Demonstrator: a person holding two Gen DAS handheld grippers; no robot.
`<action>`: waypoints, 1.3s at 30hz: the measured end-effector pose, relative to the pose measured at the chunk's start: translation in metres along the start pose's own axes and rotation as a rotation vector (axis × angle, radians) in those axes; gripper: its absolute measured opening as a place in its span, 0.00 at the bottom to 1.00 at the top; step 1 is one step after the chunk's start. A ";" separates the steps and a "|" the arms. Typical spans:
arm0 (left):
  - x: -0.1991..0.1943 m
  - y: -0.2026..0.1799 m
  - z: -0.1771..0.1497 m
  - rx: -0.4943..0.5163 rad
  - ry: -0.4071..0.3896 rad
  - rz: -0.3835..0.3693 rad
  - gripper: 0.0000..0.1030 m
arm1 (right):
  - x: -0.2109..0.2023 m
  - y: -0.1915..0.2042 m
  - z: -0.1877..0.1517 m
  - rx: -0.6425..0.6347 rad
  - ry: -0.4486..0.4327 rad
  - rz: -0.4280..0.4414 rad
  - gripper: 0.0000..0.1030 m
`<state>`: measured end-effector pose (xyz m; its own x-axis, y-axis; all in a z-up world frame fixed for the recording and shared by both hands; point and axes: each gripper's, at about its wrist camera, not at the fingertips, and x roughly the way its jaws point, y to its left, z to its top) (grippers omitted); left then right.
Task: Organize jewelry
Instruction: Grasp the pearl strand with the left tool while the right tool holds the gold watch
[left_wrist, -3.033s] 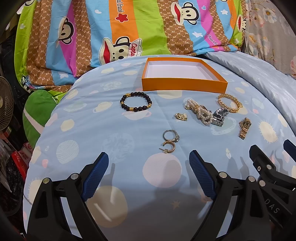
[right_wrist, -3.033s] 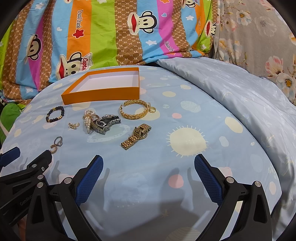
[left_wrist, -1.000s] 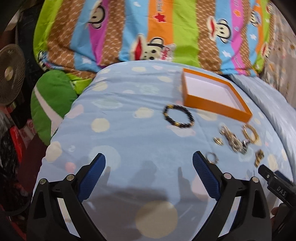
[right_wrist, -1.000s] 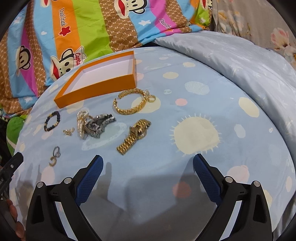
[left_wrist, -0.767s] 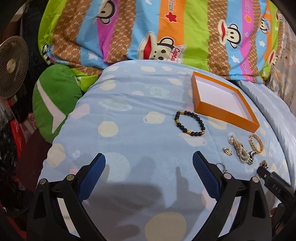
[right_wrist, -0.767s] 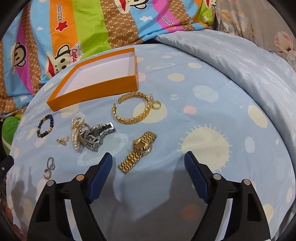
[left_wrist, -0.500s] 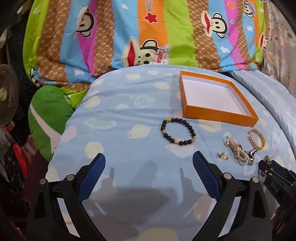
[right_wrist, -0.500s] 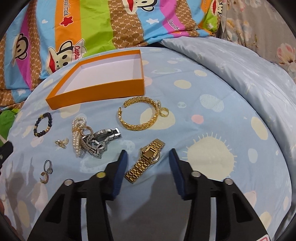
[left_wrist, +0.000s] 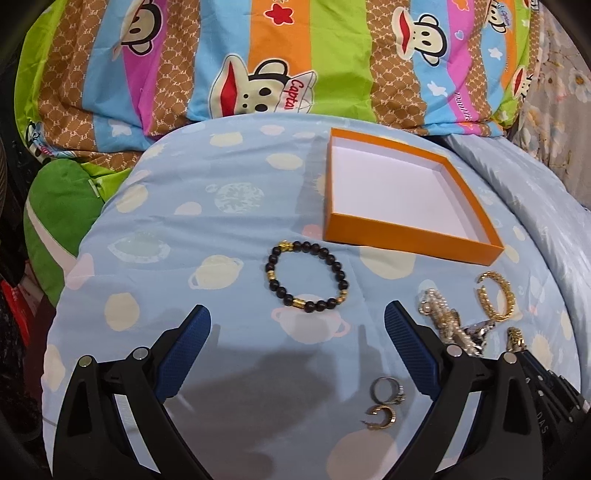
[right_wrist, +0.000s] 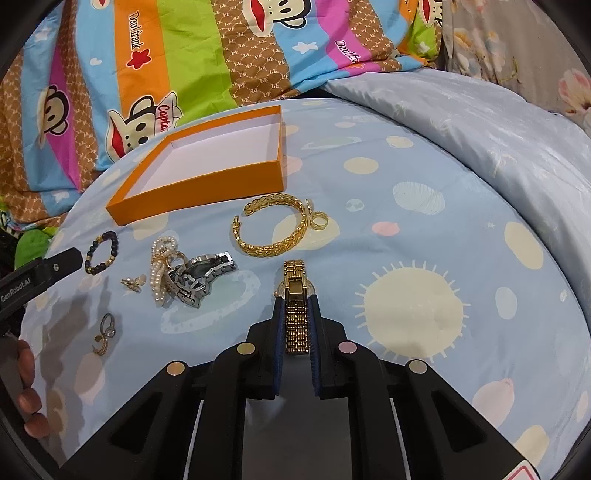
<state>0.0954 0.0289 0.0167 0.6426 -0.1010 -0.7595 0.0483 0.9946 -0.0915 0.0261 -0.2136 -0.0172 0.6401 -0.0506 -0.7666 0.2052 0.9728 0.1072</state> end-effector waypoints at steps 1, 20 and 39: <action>-0.002 -0.003 0.000 0.003 -0.001 -0.012 0.90 | -0.002 0.000 -0.001 0.000 -0.003 0.003 0.10; 0.037 -0.079 -0.008 0.078 0.132 -0.101 0.37 | -0.004 -0.004 -0.006 -0.011 -0.003 0.013 0.10; -0.019 -0.030 -0.006 0.009 0.026 -0.210 0.12 | -0.031 0.008 0.000 -0.037 -0.069 0.056 0.10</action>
<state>0.0767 0.0013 0.0299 0.5975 -0.3070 -0.7408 0.1859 0.9517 -0.2444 0.0077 -0.2041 0.0075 0.6995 -0.0095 -0.7146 0.1405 0.9822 0.1244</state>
